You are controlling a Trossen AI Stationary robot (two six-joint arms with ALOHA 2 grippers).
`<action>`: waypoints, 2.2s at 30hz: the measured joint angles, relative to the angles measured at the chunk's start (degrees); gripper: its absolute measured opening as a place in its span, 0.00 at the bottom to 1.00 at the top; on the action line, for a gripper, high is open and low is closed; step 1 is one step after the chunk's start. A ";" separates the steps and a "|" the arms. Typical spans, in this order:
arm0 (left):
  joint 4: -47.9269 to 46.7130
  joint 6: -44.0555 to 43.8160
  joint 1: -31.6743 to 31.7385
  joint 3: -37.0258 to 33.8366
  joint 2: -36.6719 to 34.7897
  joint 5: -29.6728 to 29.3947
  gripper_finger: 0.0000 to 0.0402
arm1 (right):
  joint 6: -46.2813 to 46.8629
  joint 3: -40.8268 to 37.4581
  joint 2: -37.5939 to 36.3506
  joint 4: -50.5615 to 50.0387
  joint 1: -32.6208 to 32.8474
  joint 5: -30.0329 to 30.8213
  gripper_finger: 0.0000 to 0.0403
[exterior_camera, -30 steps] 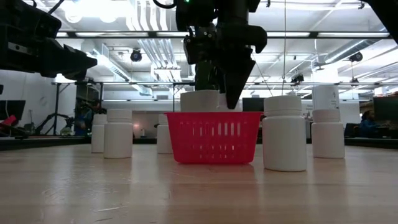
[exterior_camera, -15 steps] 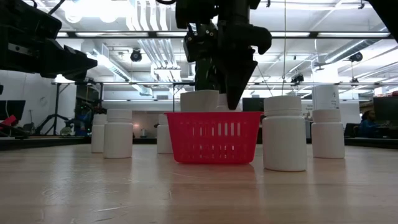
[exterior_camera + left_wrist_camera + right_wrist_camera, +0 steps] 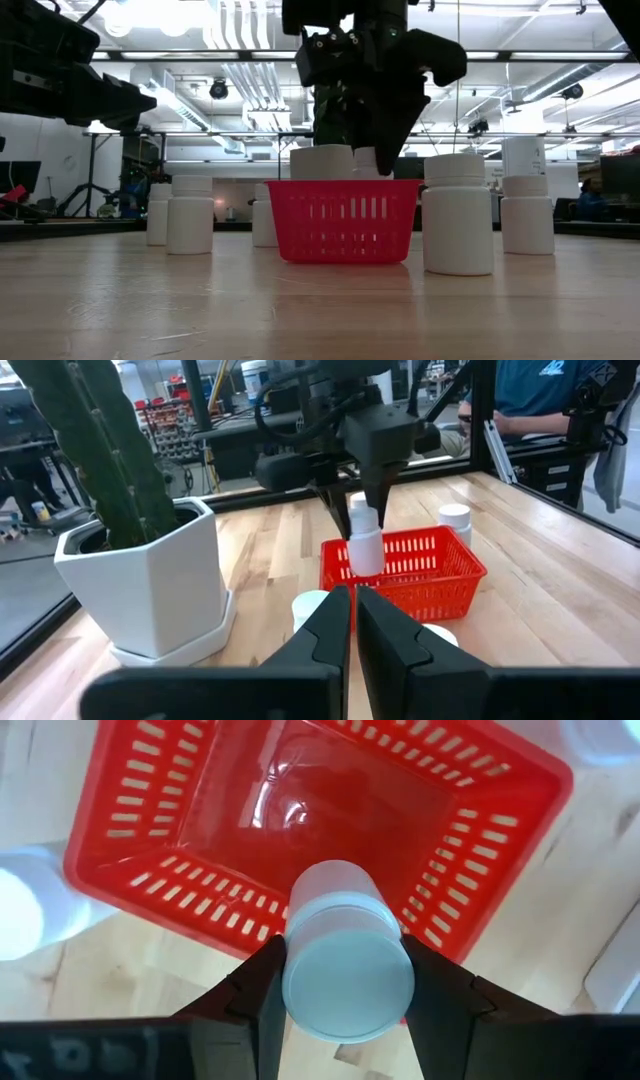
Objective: Pick and place pill bottles into a basket
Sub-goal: Put the white pill bottle into the red bin
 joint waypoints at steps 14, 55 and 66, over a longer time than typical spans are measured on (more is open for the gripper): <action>0.00 -0.04 0.00 -0.02 0.11 0.00 0.01 | -4.49 -1.82 -0.04 2.15 -0.23 1.16 0.36; 0.00 -0.22 0.00 -0.02 0.50 0.02 0.01 | 0.24 -4.52 -0.07 4.54 -2.04 1.11 0.50; 0.00 -0.22 0.00 -0.02 0.50 0.02 0.01 | 1.53 -4.50 -0.07 4.45 -2.04 1.11 0.50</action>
